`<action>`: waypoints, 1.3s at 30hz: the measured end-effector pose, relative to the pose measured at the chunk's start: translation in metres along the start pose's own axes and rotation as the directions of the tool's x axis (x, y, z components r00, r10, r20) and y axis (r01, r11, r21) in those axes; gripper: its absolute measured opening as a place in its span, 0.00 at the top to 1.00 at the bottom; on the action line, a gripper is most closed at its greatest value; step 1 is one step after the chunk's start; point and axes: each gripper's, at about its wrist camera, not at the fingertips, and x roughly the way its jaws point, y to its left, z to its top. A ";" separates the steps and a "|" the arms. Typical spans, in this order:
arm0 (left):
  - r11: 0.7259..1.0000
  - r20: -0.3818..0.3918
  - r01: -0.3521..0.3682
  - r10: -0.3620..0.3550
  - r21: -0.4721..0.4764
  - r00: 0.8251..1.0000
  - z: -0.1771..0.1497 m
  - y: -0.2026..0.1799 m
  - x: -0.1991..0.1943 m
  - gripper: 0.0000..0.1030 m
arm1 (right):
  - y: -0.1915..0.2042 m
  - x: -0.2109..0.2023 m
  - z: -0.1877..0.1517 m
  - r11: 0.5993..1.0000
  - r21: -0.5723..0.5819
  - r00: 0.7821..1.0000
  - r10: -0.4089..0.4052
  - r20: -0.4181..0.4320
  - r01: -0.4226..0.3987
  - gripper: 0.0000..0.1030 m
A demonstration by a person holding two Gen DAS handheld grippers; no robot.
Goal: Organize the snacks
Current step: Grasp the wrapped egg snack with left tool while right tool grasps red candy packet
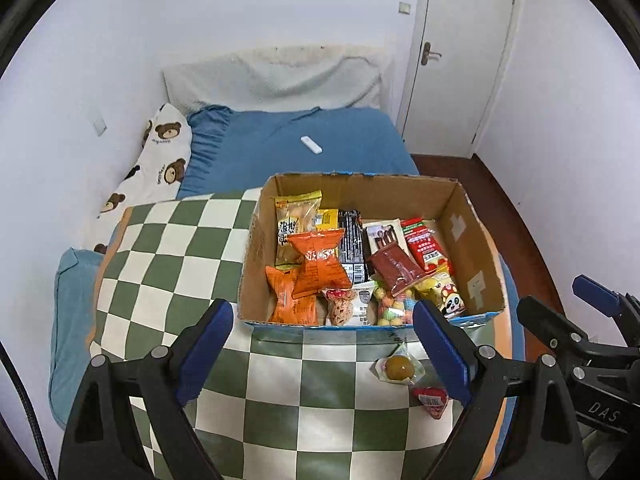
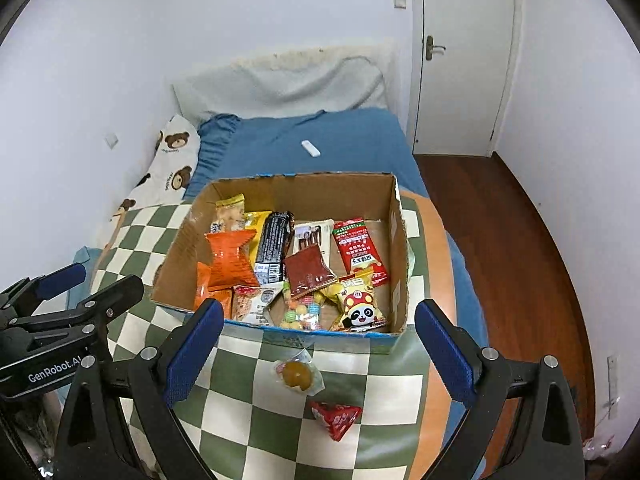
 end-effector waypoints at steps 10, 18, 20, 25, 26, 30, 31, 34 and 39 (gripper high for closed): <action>1.000 0.036 -0.024 0.023 0.021 0.999 -0.015 -0.006 -0.022 0.11 | -0.004 -0.028 -0.022 0.999 0.035 0.999 0.009 0.052 -0.011 0.04; 0.999 -0.020 -0.029 0.029 0.015 0.999 -0.029 -0.012 -0.006 0.11 | -0.015 -0.026 -0.032 0.996 0.076 0.998 0.052 0.027 -0.054 0.04; 0.999 -0.057 -0.032 0.033 0.018 0.998 -0.036 -0.014 0.007 0.11 | -0.025 -0.012 -0.038 0.986 0.121 0.993 0.115 -0.027 -0.110 0.04; 0.995 -0.164 -0.078 0.088 0.066 0.982 -0.063 -0.027 0.054 0.11 | -0.057 0.041 -0.074 0.971 0.214 0.975 0.142 -0.168 -0.105 0.14; 0.994 -0.191 -0.081 0.094 0.077 0.977 -0.070 -0.030 0.064 0.11 | -0.062 0.053 -0.083 0.969 0.226 0.970 0.142 -0.197 -0.096 0.16; 0.990 -0.287 -0.082 0.112 0.112 0.952 -0.090 -0.040 0.104 0.11 | -0.072 0.099 -0.118 0.955 0.277 0.941 0.189 -0.282 -0.109 0.20; 0.991 -0.308 -0.077 0.108 0.113 0.945 -0.093 -0.041 0.111 0.11 | -0.070 0.109 -0.124 0.954 0.278 0.934 0.194 -0.299 -0.109 0.20; 0.996 -0.388 -0.033 0.062 0.082 0.920 -0.101 -0.041 0.135 0.11 | -0.063 0.146 -0.140 0.942 0.308 0.908 0.239 -0.343 -0.132 0.21; 0.998 -0.454 0.057 -0.067 -0.036 0.889 -0.100 -0.041 0.162 0.11 | -0.055 0.185 -0.165 0.940 0.320 0.887 0.243 -0.392 -0.116 0.49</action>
